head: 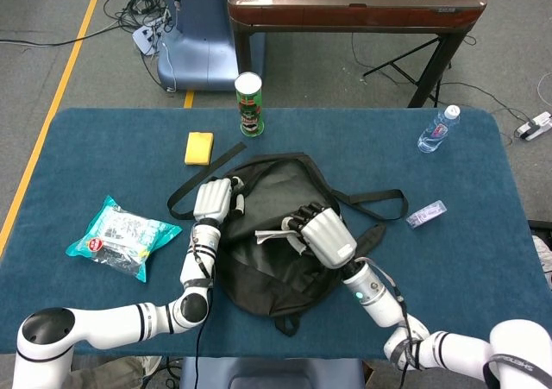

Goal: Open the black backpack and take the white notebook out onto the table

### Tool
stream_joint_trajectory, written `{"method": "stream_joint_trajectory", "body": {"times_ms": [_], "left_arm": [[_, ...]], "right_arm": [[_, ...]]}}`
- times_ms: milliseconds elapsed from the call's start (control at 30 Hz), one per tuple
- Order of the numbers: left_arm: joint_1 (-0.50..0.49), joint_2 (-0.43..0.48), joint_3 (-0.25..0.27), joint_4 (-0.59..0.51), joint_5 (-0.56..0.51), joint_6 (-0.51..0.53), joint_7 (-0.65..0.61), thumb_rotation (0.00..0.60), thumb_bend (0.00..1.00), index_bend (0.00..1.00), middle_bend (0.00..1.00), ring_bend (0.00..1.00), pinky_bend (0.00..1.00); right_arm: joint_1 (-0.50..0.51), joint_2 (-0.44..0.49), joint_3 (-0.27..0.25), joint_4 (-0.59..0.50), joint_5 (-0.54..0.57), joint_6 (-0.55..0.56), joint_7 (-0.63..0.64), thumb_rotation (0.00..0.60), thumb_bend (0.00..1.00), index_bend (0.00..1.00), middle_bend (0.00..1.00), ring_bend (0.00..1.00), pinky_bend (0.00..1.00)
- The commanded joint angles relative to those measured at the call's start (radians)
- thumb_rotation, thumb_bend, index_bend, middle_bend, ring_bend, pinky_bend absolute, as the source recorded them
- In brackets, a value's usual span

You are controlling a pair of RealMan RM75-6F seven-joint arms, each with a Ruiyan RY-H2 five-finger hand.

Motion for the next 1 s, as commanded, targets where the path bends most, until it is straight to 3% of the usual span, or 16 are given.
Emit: {"method": "stream_joint_trajectory", "body": {"times_ms": [33, 167, 367, 633, 767, 867, 900, 1000], "left_arm": [[-0.001, 0.001, -0.001, 0.002, -0.005, 0.0, 0.003, 0.6, 0.59, 0.55, 0.61, 0.51, 0.16], [-0.006, 0.001, -0.003, 0.003, -0.015, 0.002, 0.014, 0.6, 0.59, 0.55, 0.61, 0.5, 0.16], [-0.002, 0.01, 0.003, -0.006, -0.015, 0.0, 0.015, 0.6, 0.59, 0.55, 0.6, 0.5, 0.16], [0.024, 0.057, 0.018, -0.065, 0.022, -0.042, -0.032, 0.6, 0.59, 0.55, 0.6, 0.5, 0.16], [0.038, 0.129, 0.047, -0.151, 0.02, -0.102, -0.021, 0.584, 0.59, 0.56, 0.6, 0.49, 0.16], [0.054, 0.161, 0.058, -0.202, 0.047, -0.112, -0.049, 0.493, 0.59, 0.55, 0.59, 0.49, 0.16], [0.06, 0.175, 0.065, -0.223, 0.058, -0.117, -0.058, 0.425, 0.59, 0.53, 0.59, 0.49, 0.16], [0.069, 0.211, 0.081, -0.269, 0.077, -0.124, -0.069, 0.275, 0.45, 0.44, 0.56, 0.47, 0.16]], "right_arm": [[-0.04, 0.15, 0.052, -0.176, 0.028, 0.047, -0.021, 0.6, 0.57, 0.8, 0.63, 0.5, 0.51], [-0.066, 0.261, 0.106, -0.282, 0.063, 0.075, -0.037, 0.6, 0.57, 0.81, 0.64, 0.5, 0.51], [-0.102, 0.371, 0.167, -0.331, 0.138, 0.088, -0.025, 0.6, 0.57, 0.81, 0.64, 0.51, 0.51], [-0.133, 0.437, 0.176, -0.254, 0.23, 0.039, 0.0, 0.6, 0.57, 0.81, 0.64, 0.51, 0.51], [-0.143, 0.438, 0.187, -0.188, 0.274, 0.024, 0.049, 0.6, 0.57, 0.81, 0.64, 0.51, 0.51], [-0.143, 0.435, 0.193, -0.149, 0.3, 0.009, 0.065, 0.6, 0.57, 0.82, 0.64, 0.51, 0.51], [-0.141, 0.431, 0.189, -0.131, 0.306, -0.003, 0.063, 0.6, 0.57, 0.82, 0.64, 0.51, 0.51], [-0.129, 0.41, 0.171, -0.083, 0.315, -0.044, 0.049, 0.6, 0.57, 0.81, 0.64, 0.51, 0.51]]}}
